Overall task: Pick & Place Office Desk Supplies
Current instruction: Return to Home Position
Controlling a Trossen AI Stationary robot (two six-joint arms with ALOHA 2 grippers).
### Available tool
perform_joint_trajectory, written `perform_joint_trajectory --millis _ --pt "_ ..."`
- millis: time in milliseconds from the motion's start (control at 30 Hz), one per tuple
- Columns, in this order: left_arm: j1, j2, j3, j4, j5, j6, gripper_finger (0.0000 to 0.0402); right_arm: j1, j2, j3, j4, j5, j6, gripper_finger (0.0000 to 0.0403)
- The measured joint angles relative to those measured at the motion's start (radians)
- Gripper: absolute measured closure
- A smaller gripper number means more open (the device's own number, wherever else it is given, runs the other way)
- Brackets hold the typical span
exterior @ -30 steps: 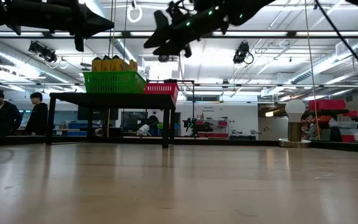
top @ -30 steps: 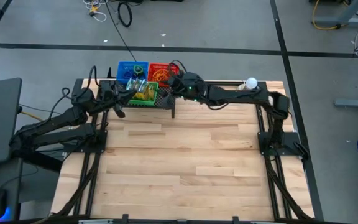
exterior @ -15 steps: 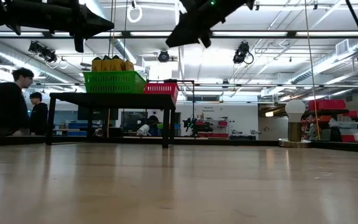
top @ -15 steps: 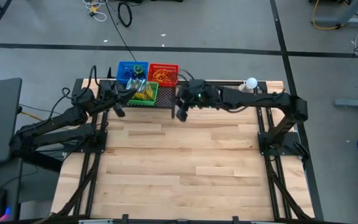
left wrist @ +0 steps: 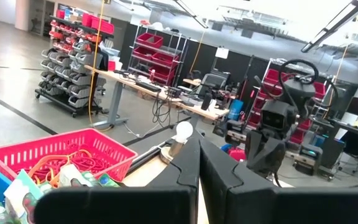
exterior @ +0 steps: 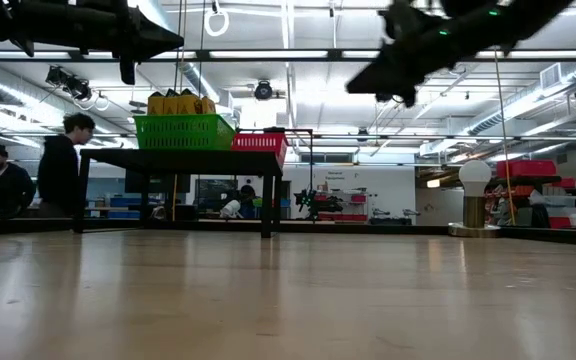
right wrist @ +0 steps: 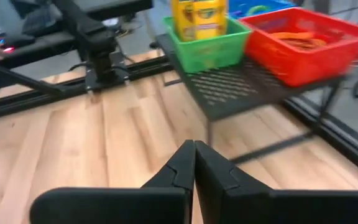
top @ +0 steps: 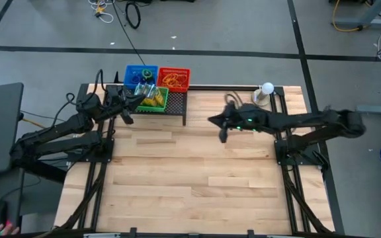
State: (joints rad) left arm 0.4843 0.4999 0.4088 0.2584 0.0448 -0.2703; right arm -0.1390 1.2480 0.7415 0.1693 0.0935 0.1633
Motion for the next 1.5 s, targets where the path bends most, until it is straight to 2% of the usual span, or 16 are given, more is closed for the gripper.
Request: perform_joint_trajectory --millis 200,433,733,967,1067,1200,1300,1500 --pt "0.0 0.0 0.0 0.002 0.0 0.021 0.0394 0.0 -0.244 -0.195 -0.014 0.109 0.001 0.0383" --pt "0.0 0.0 -0.001 0.029 -0.072 0.055 0.0394 0.003 -0.48 -0.351 -0.018 0.082 0.007 0.0394" --pt "-0.016 0.0 -0.001 0.031 0.091 0.151 0.0394 0.003 -0.857 -0.583 -0.032 0.04 -0.02 0.0395" --pt "-0.104 0.011 -0.002 0.016 0.086 0.286 0.0394 0.002 -1.109 -0.656 -0.182 0.038 -0.011 0.0399" --pt "-0.13 0.01 -0.006 -0.021 0.078 0.286 0.0394 0.002 -1.184 -0.656 -0.241 0.038 -0.011 0.0399" --pt "-0.14 0.008 -0.128 0.145 0.036 0.267 0.0394 0.002 -1.249 -0.656 -0.281 0.041 -0.013 0.0397" --pt "-0.139 -0.017 -0.238 0.31 0.027 0.244 0.0394 0.002 -1.247 -0.656 -0.285 0.044 -0.014 0.0397" --pt "-0.138 -0.088 -0.36 0.371 0.002 0.187 0.0394 0.002 -1.247 -0.656 -0.295 0.058 -0.011 0.0397"
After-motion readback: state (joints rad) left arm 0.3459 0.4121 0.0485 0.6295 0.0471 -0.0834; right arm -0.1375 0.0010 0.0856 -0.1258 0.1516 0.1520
